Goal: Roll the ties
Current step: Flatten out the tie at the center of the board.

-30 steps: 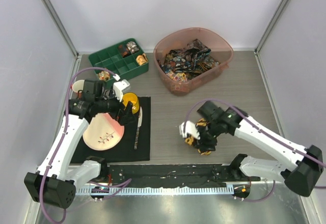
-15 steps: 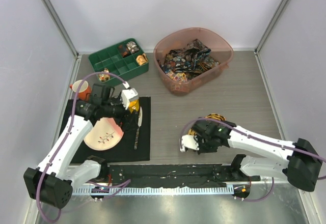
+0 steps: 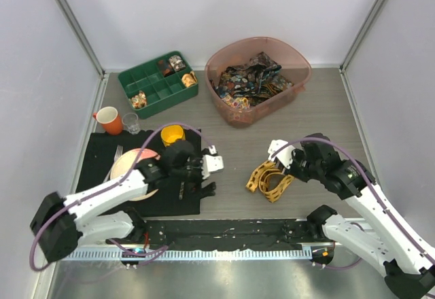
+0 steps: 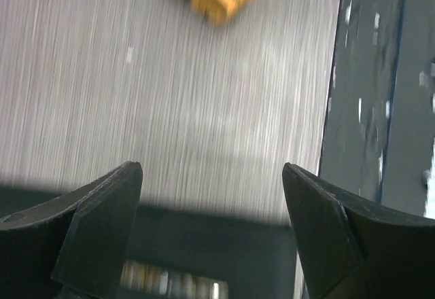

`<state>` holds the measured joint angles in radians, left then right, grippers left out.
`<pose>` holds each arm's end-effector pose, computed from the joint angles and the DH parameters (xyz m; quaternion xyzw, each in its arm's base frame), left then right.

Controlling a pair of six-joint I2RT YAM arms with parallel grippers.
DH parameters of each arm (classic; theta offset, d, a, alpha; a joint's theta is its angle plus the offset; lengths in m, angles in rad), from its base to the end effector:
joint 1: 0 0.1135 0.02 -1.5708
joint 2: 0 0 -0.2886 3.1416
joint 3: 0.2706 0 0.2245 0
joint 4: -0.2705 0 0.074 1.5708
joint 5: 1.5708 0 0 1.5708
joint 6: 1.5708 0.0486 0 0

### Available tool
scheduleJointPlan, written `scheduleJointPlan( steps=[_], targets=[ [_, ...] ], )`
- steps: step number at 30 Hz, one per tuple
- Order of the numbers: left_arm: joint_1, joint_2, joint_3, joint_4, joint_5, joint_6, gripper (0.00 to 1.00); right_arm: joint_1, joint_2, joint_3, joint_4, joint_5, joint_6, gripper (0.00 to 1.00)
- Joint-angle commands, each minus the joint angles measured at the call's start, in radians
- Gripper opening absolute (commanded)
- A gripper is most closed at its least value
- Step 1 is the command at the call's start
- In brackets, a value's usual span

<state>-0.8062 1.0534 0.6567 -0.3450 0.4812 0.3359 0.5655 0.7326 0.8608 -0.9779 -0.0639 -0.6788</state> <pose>0.1127 -0.1500 0.2570 0.5612 0.6960 -0.3032 0.3296 0.0770 0.0526 0.3017 -0.5542 0.7534 0.0099 0.3538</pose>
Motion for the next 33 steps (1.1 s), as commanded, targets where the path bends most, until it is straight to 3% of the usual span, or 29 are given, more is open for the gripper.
scheduleJointPlan(
  steps=[1, 5, 6, 11, 14, 18, 21, 26, 29, 33],
  targets=[
    [-0.155, 0.191, 0.029, 0.405, -0.133, -0.182, 0.88, -0.007, -0.007, 0.069, -0.044, 0.059, 0.088, 0.45],
    [-0.194, 0.411, 0.161, 0.498, -0.107, -0.409, 0.85, -0.007, -0.013, 0.128, -0.132, 0.026, 0.102, 0.54],
    [-0.208, 0.446, 0.181, 0.524, -0.102, -0.425, 0.84, -0.007, -0.013, 0.153, -0.151, -0.005, 0.101, 0.58],
    [-0.243, 0.597, 0.25, 0.592, -0.095, -0.465, 0.79, -0.009, -0.009, 0.15, -0.222, -0.051, 0.079, 0.59],
    [-0.237, 0.637, 0.282, 0.543, -0.115, -0.505, 0.62, -0.007, 0.004, 0.138, -0.202, -0.074, 0.073, 0.59],
    [-0.194, 0.604, 0.268, 0.489, -0.063, -0.532, 0.26, -0.007, 0.053, 0.106, -0.157, -0.129, 0.051, 0.57],
    [-0.13, 0.547, 0.241, 0.362, -0.001, -0.525, 0.08, 0.005, 0.135, 0.092, -0.121, -0.171, 0.027, 0.54],
    [-0.057, 0.442, 0.218, 0.152, 0.056, -0.457, 0.03, 0.092, 0.27, 0.086, -0.048, -0.229, 0.018, 0.52],
    [0.001, 0.442, 0.202, 0.133, 0.095, -0.497, 0.02, 0.233, 0.343, 0.051, 0.034, -0.208, 0.065, 0.52],
    [0.047, 0.47, 0.199, 0.13, 0.143, -0.521, 0.01, 0.315, 0.372, -0.029, 0.145, -0.192, 0.085, 0.55]
  ],
)
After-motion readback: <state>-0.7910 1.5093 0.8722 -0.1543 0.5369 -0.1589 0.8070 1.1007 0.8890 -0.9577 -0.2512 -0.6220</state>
